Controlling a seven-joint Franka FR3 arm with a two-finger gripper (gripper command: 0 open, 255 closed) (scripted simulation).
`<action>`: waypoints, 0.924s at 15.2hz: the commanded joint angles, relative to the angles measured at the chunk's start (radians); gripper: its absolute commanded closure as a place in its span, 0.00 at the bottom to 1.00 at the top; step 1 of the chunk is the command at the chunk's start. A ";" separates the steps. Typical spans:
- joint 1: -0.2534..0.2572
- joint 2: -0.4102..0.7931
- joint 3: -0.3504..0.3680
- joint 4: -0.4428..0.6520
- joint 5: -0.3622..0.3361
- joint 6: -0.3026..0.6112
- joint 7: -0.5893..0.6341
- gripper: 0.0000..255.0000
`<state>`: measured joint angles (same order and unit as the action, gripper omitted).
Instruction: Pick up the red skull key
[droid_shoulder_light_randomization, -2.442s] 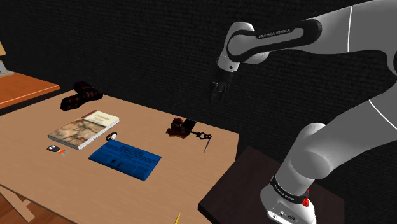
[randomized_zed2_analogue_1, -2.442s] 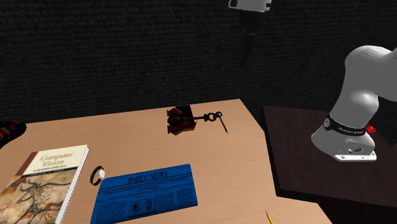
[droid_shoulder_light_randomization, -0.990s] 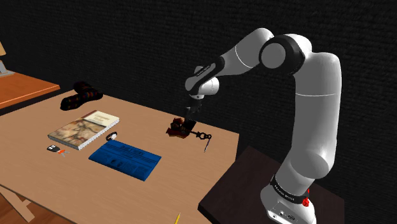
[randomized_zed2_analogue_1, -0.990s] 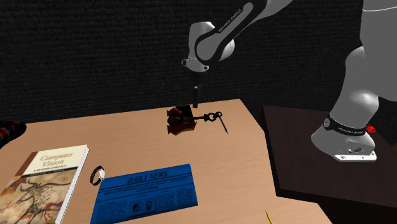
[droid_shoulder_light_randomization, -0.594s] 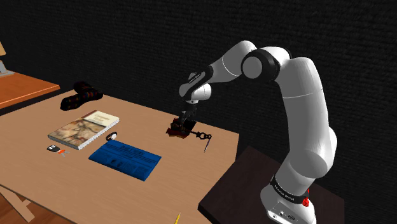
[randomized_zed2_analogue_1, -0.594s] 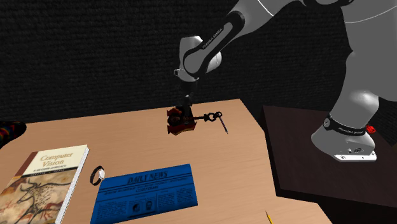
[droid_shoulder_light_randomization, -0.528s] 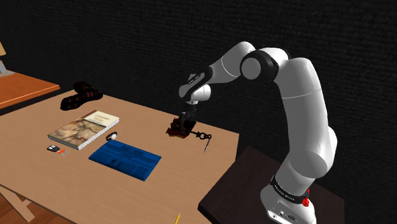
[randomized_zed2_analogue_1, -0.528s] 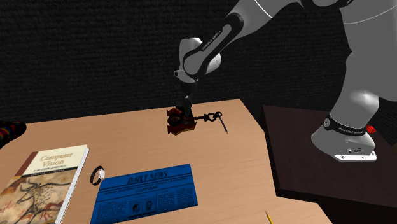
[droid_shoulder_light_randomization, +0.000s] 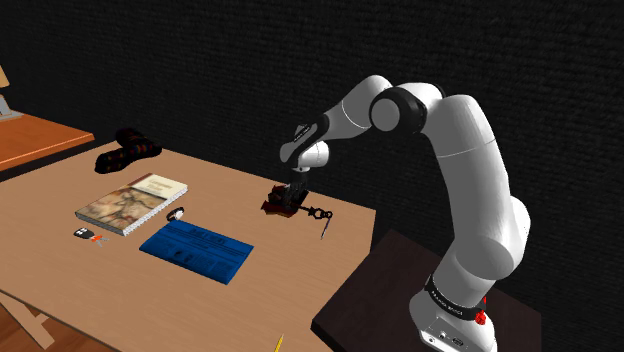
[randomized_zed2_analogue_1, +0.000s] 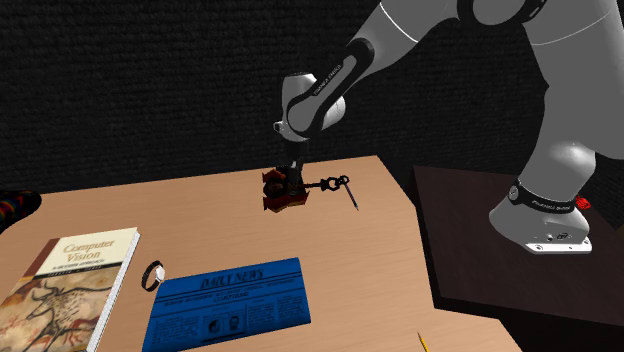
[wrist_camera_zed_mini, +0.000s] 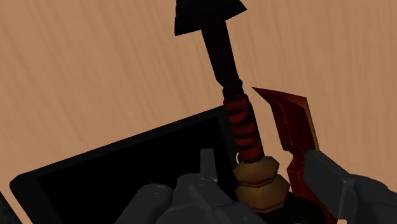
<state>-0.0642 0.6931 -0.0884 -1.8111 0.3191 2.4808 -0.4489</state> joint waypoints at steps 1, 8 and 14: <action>0.000 0.003 0.000 0.003 0.000 0.001 0.000 1.00; 0.000 0.003 0.000 0.004 0.000 0.000 0.001 1.00; 0.007 -0.051 -0.010 -0.013 -0.011 -0.038 0.013 1.00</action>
<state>-0.0577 0.6521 -0.0958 -1.8231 0.3104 2.4524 -0.4381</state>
